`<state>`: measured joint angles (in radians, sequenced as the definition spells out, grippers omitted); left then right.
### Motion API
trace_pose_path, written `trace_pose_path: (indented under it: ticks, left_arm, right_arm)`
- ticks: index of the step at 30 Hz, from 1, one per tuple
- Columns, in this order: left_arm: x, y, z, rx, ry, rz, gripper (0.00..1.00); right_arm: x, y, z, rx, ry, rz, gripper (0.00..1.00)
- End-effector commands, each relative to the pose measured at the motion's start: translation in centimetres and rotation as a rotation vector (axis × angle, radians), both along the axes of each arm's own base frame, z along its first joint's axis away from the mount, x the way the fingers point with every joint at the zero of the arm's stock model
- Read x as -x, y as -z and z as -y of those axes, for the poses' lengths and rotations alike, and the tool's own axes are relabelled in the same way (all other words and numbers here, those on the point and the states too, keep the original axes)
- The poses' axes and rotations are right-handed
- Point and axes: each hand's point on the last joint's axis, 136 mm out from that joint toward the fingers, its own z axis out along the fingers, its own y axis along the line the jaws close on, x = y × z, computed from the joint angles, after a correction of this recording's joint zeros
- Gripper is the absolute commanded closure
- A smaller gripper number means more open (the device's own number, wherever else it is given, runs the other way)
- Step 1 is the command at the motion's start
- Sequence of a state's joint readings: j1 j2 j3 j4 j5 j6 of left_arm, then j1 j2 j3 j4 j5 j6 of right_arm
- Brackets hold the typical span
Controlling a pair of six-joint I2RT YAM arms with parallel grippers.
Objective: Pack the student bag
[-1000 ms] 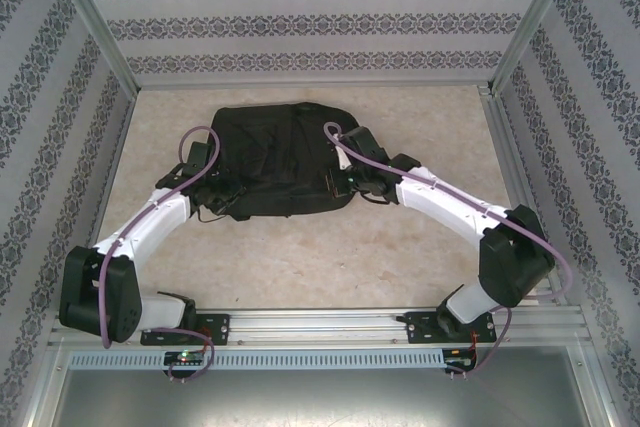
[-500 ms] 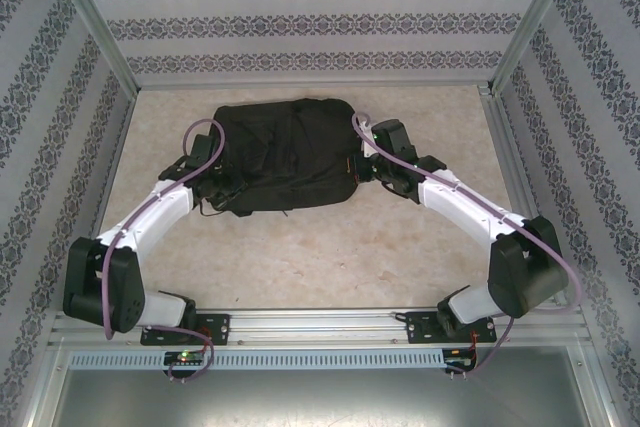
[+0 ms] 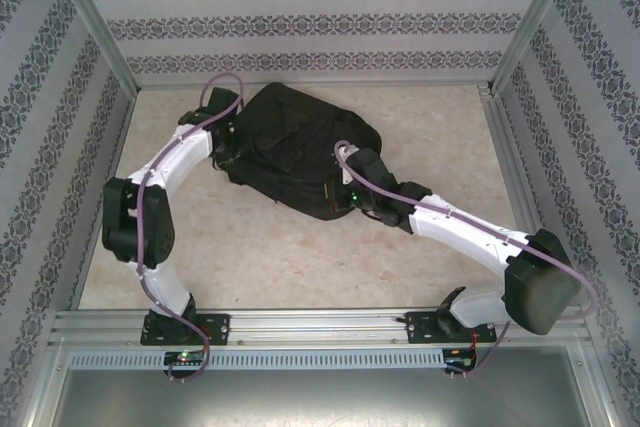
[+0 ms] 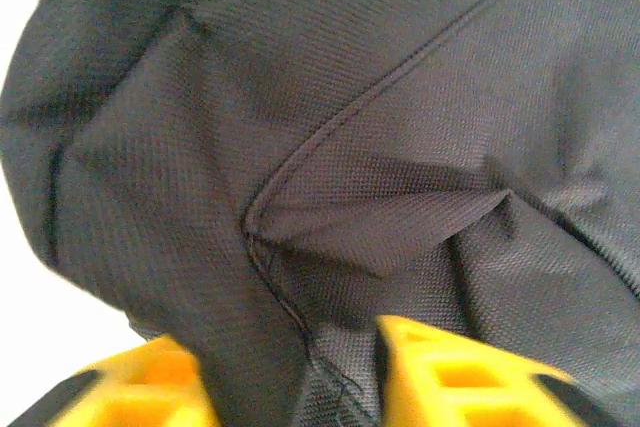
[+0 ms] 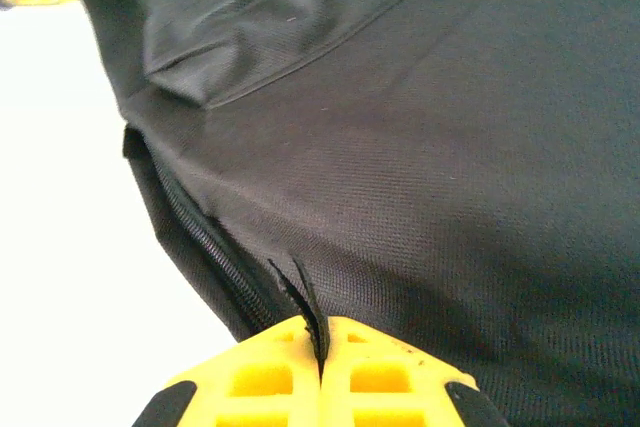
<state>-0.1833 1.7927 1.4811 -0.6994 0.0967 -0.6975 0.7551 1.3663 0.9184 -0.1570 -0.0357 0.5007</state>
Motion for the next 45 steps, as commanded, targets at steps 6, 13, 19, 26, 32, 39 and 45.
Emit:
trace_pose_path:
  ticks: [6,13,19,26,32,39,45]
  left_arm:
    - [6.6,-2.0,3.0,0.270,-0.072,-0.037,0.43]
    - [10.8,0.3,8.4,0.506,-0.138,-0.088,0.43]
    - [10.6,1.2,9.9,0.504,-0.138,-0.086,0.49]
    - [10.6,2.5,10.4,0.470,-0.127,-0.095,0.67]
    - [10.1,3.2,9.2,0.379,-0.139,-0.089,1.00]
    - [9.7,2.0,7.4,0.303,-0.154,-0.074,1.00]
    - [10.2,1.6,5.4,0.262,-0.169,-0.069,1.00]
  right_arm:
    - [-1.6,-1.0,-3.3,-0.254,0.205,-0.026,1.00]
    - [-0.8,0.6,-5.9,-0.295,0.189,-0.055,1.00]
    - [-0.3,1.3,-6.5,-0.297,0.174,-0.065,1.00]
    - [0.1,2.2,-6.2,-0.274,0.172,-0.064,1.00]
    - [0.2,3.4,-5.5,-0.156,0.155,-0.048,1.00]
    - [0.6,3.4,-3.1,0.013,0.137,0.010,1.00]
    - [0.6,3.0,-0.8,0.135,0.132,0.065,1.00]
